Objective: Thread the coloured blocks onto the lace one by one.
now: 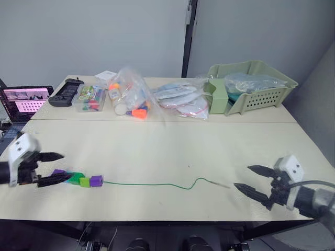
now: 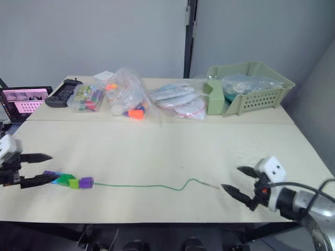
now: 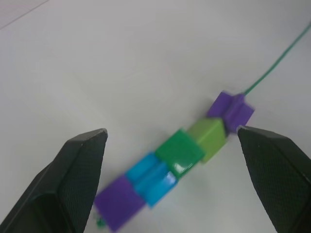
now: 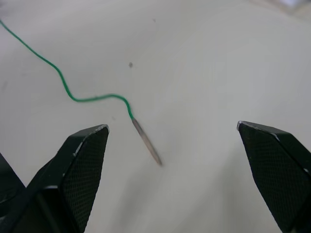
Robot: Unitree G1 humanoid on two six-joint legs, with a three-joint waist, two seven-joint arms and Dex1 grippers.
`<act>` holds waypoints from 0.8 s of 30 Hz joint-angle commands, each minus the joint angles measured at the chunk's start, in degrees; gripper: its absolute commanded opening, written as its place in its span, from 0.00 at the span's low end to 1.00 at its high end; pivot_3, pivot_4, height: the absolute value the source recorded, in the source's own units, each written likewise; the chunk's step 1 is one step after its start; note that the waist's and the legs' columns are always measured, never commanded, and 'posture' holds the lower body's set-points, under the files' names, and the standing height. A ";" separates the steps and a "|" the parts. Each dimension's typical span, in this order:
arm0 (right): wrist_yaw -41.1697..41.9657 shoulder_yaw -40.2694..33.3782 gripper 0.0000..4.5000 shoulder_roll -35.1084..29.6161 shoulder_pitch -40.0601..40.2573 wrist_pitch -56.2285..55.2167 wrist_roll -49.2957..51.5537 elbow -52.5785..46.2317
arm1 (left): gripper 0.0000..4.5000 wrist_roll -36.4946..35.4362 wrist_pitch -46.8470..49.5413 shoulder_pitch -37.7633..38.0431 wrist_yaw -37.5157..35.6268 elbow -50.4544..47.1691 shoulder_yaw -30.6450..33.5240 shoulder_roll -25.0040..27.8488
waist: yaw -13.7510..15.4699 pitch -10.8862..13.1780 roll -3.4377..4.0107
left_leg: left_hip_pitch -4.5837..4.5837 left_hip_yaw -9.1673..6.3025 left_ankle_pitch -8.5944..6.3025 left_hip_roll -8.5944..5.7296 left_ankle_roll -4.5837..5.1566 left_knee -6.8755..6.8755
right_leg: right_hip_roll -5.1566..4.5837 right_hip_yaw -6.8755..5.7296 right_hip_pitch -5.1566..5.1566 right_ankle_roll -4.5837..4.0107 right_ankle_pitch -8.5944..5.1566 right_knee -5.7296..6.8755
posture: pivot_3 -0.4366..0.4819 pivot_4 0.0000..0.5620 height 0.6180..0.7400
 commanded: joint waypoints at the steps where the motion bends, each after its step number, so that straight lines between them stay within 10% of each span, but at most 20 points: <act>1: -2.14 -3.02 0.99 1.50 1.03 -3.84 -0.39 0.82 | 1.00 -1.67 -1.72 3.57 2.79 -1.07 5.28 -0.71 | 0.00 0.03 -0.06 | 0.00 0.01 -0.01 0.00 -0.02 0.01 | -0.01 0.01 0.01 -0.01 0.01 0.01 | 0.48 0.27 1.00; 24: 0.81 -1.25 0.99 -0.28 4.13 -13.42 -3.43 14.15 | 1.00 -6.45 -10.66 17.30 5.97 1.36 8.77 -7.46 | 1.11 -0.10 -0.03 | 0.18 0.65 -0.12 0.48 -0.25 0.01 | 0.11 0.16 0.04 -0.21 -0.03 -0.26 | 0.48 0.27 1.00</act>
